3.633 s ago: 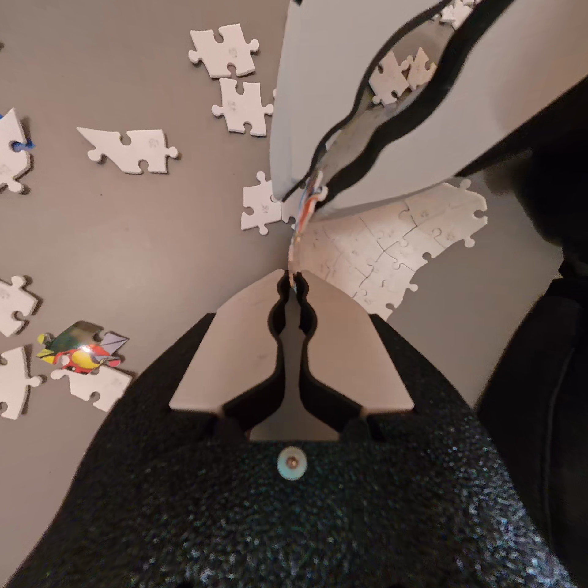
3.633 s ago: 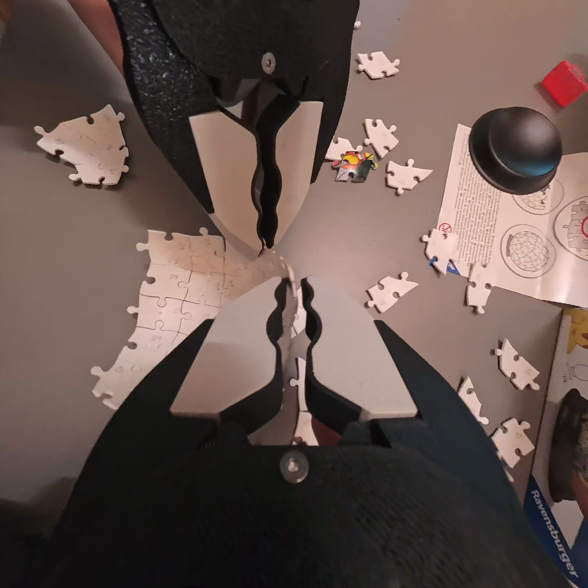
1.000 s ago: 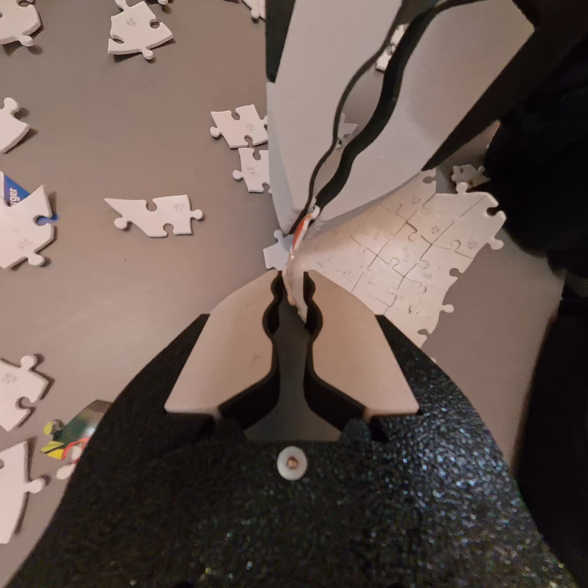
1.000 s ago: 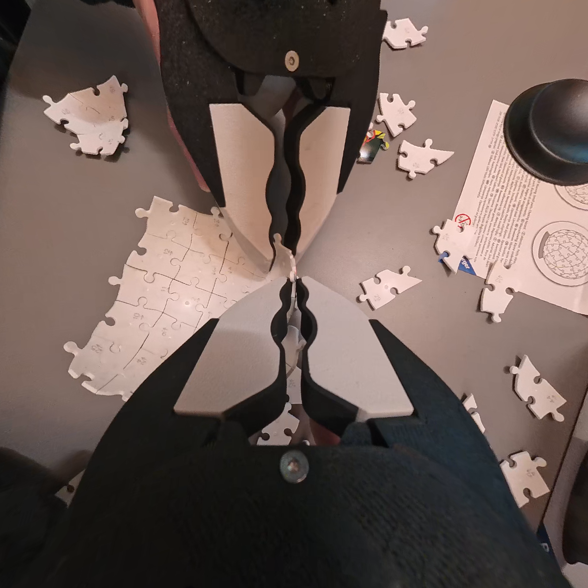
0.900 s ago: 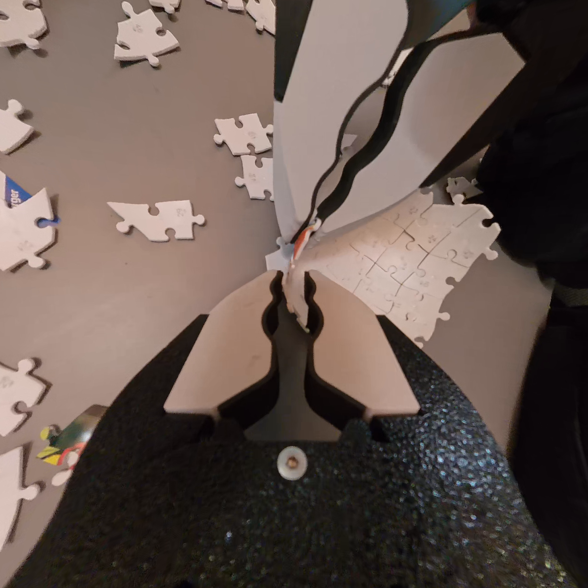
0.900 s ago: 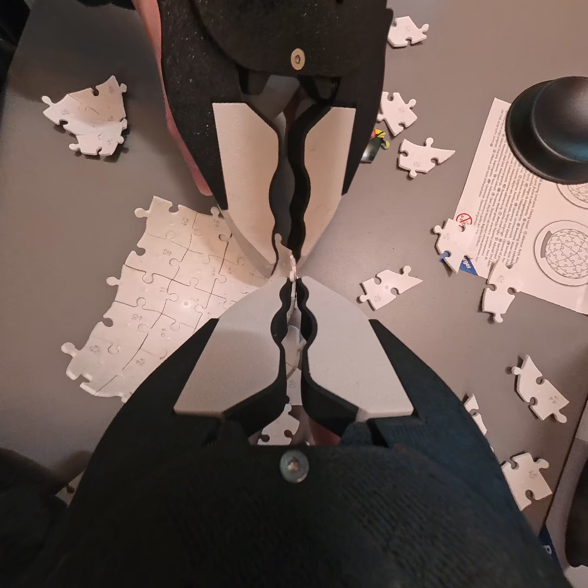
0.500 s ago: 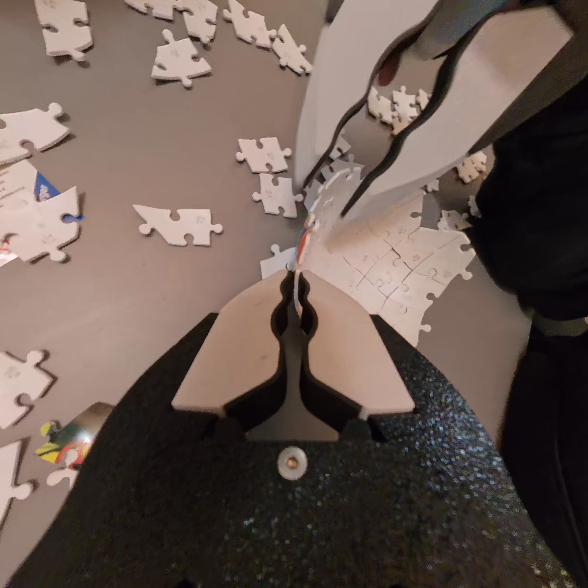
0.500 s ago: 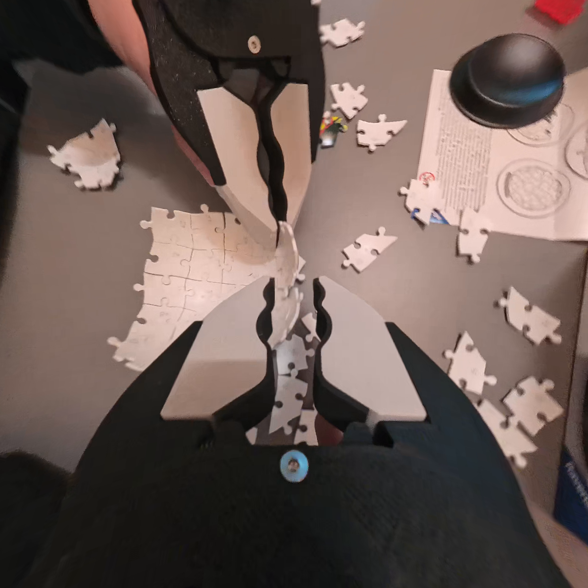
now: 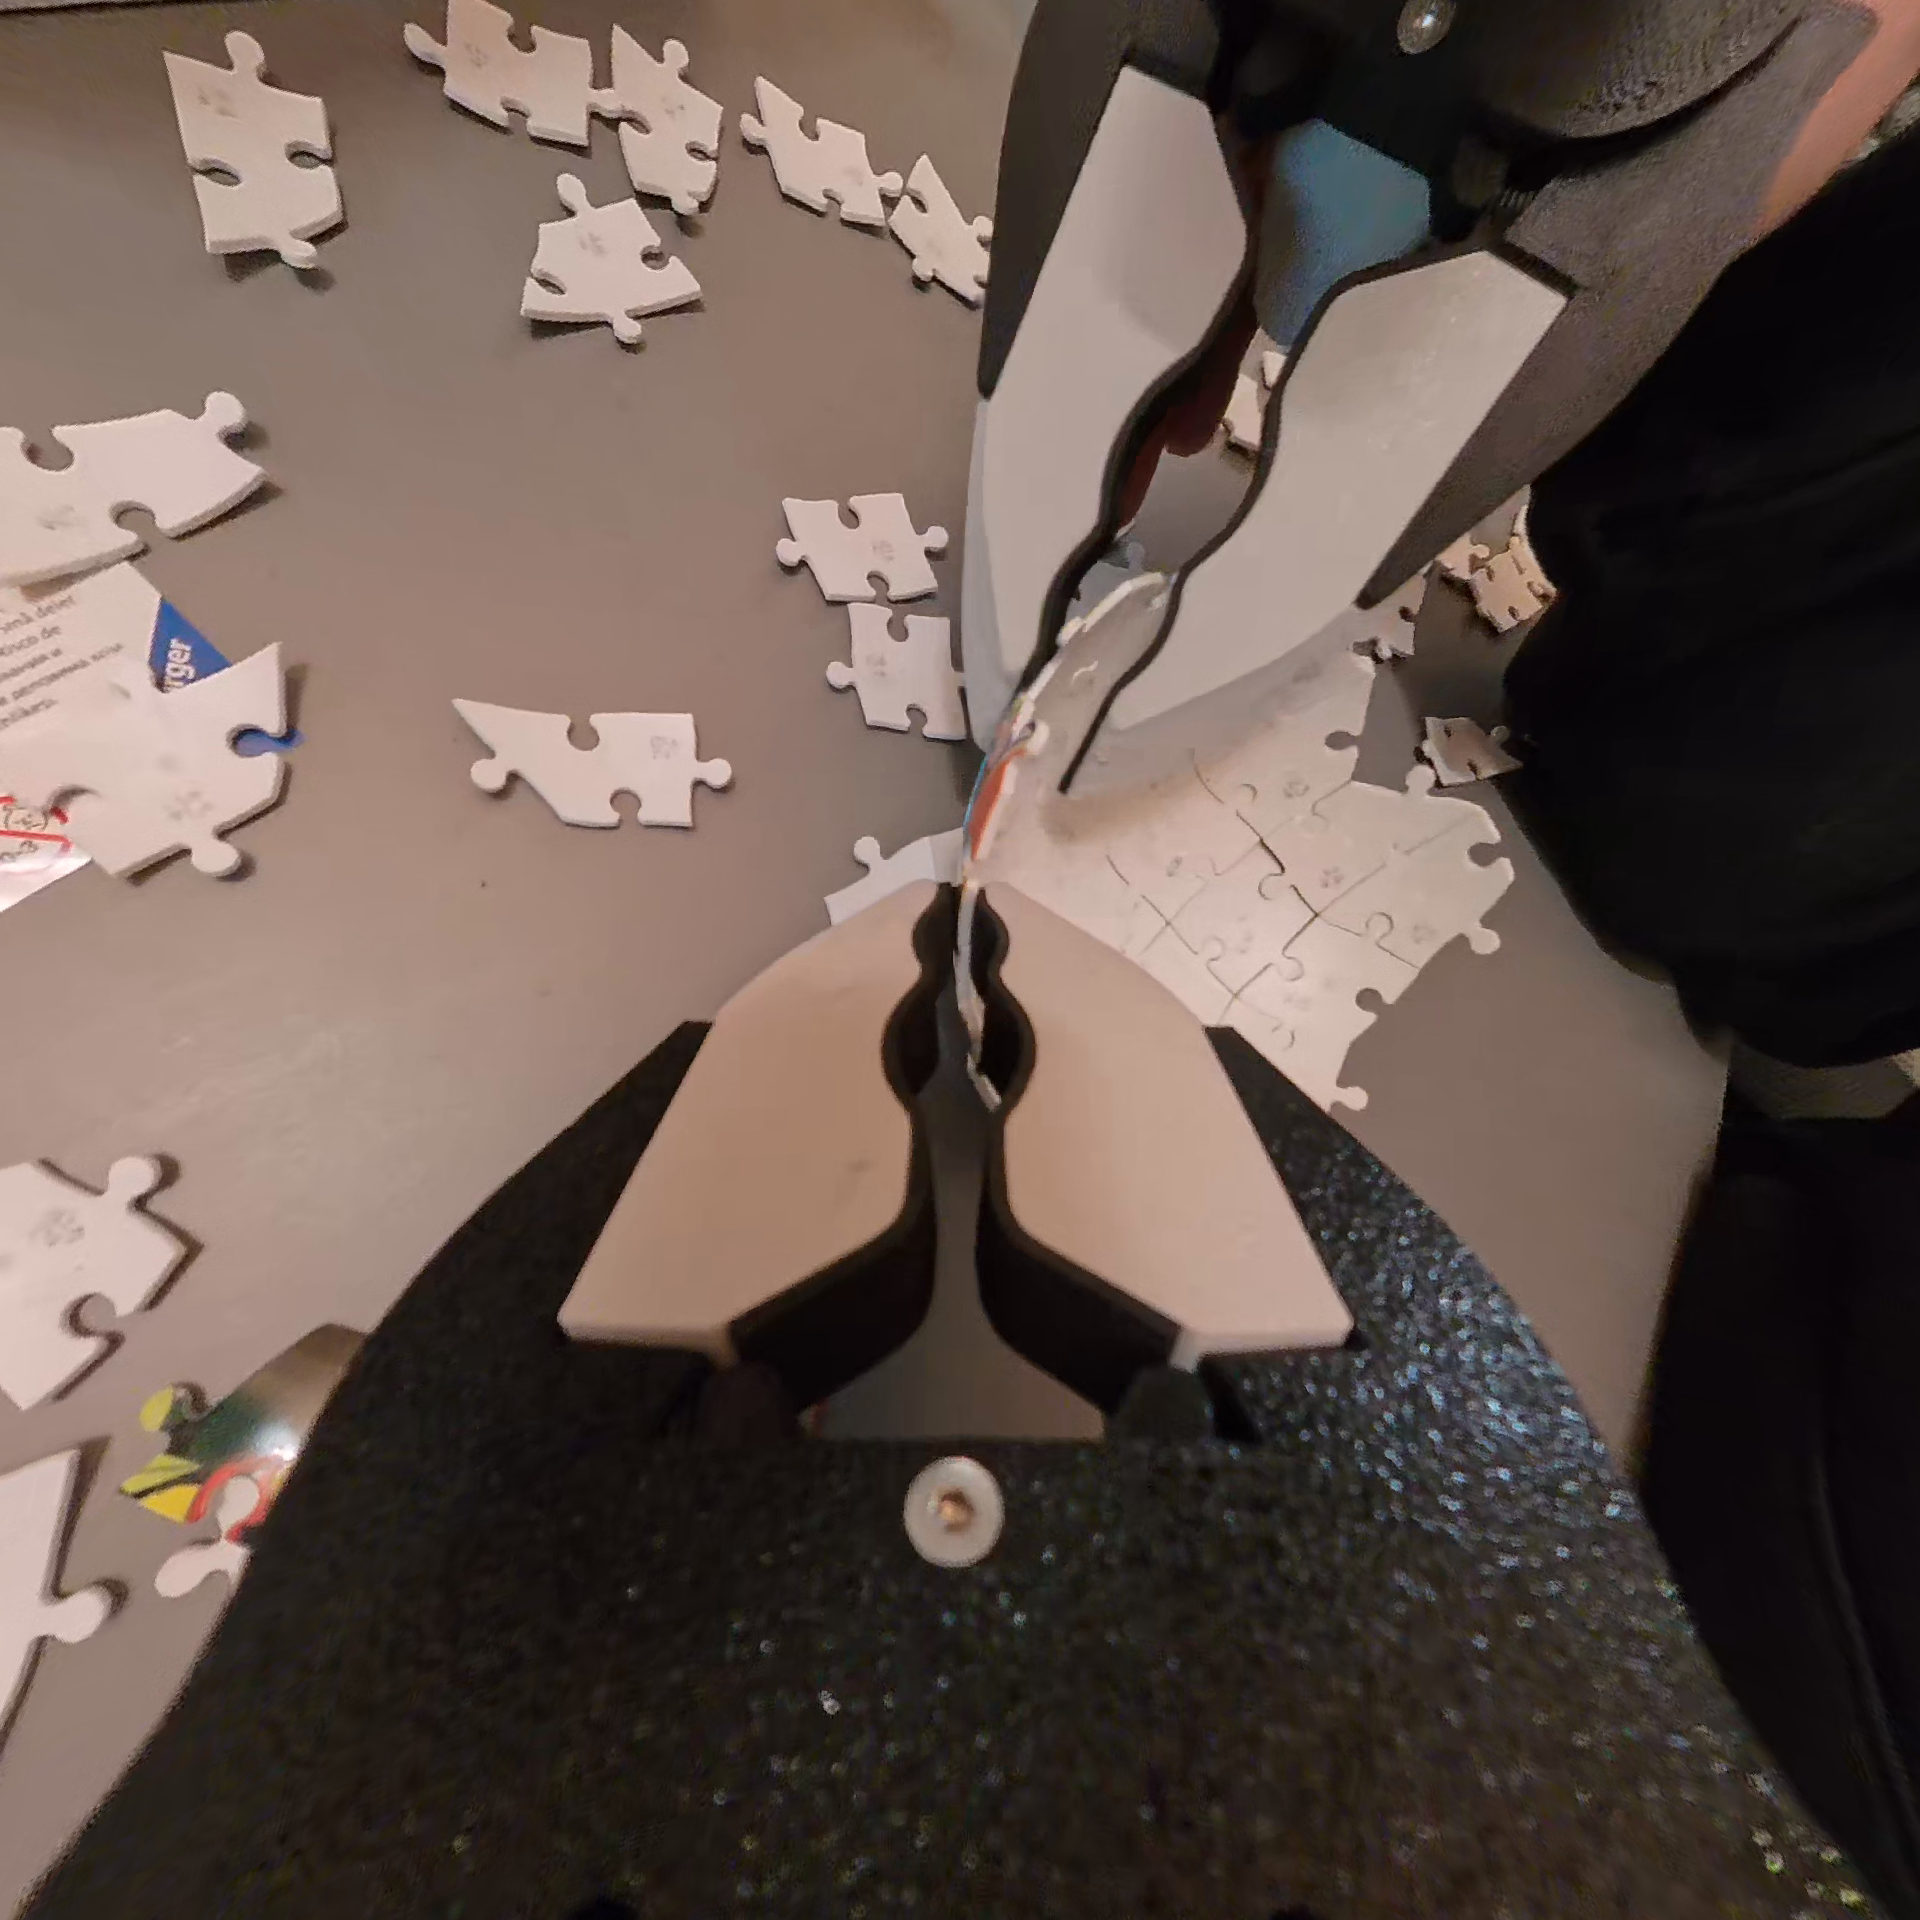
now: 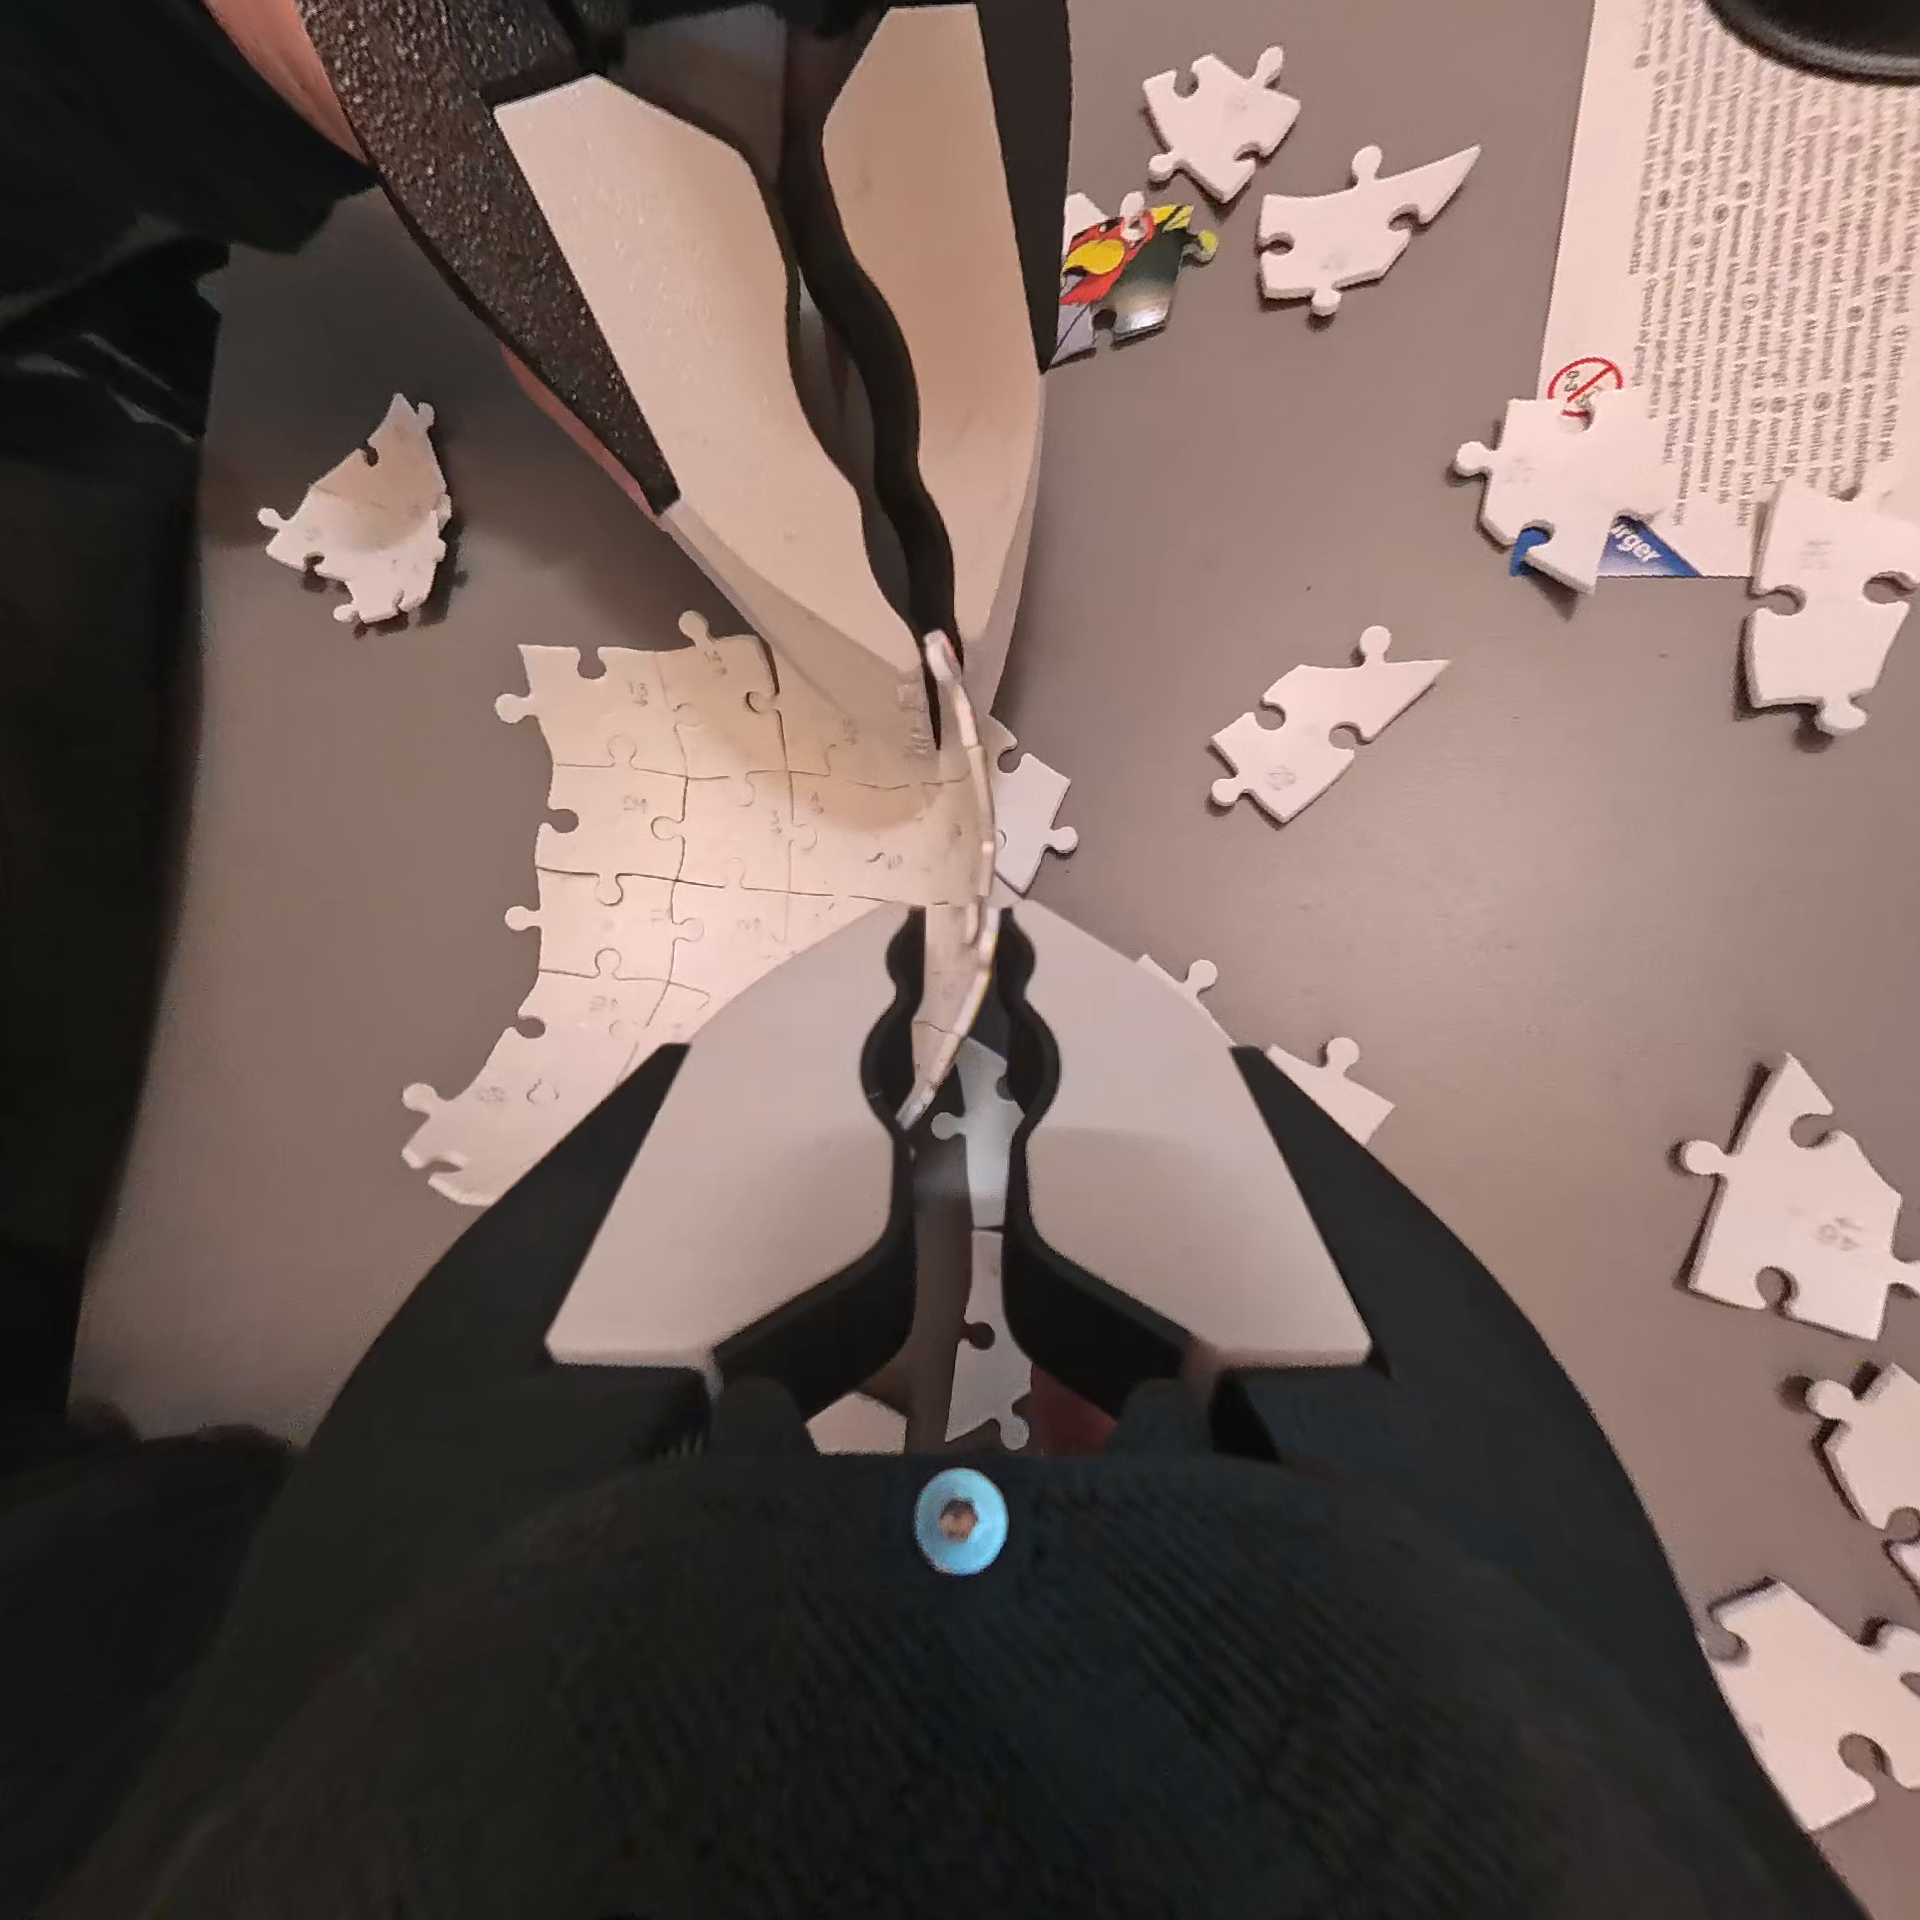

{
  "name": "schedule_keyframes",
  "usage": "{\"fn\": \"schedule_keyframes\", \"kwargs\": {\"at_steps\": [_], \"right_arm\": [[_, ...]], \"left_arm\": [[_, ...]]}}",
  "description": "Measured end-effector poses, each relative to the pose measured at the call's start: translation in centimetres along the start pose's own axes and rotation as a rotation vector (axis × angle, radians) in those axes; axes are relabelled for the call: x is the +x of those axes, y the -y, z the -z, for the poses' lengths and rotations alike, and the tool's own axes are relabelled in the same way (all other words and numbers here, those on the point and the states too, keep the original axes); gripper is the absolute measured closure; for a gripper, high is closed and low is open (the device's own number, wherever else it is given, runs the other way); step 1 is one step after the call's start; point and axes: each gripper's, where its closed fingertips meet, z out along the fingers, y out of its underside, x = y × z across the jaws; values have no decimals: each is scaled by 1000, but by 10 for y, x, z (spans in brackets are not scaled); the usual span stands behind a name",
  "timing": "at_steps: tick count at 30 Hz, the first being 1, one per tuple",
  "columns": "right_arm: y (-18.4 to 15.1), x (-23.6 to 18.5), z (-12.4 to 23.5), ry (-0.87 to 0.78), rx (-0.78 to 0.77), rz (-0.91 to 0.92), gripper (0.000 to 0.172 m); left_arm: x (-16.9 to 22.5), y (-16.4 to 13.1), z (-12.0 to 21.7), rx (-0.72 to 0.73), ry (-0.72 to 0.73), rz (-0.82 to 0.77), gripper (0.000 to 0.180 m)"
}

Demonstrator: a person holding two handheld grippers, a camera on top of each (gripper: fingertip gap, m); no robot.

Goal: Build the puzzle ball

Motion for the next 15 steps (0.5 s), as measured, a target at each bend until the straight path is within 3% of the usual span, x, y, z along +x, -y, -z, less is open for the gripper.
{"fn": "schedule_keyframes", "kwargs": {"at_steps": [1,15], "right_arm": [[0,1,0,-7,-2,2,160],[3,7,-2,-24,0,-14,166]], "left_arm": [[0,0,0,-1,1,2,179],[-4,1,4,-45,47,-41,179]]}}
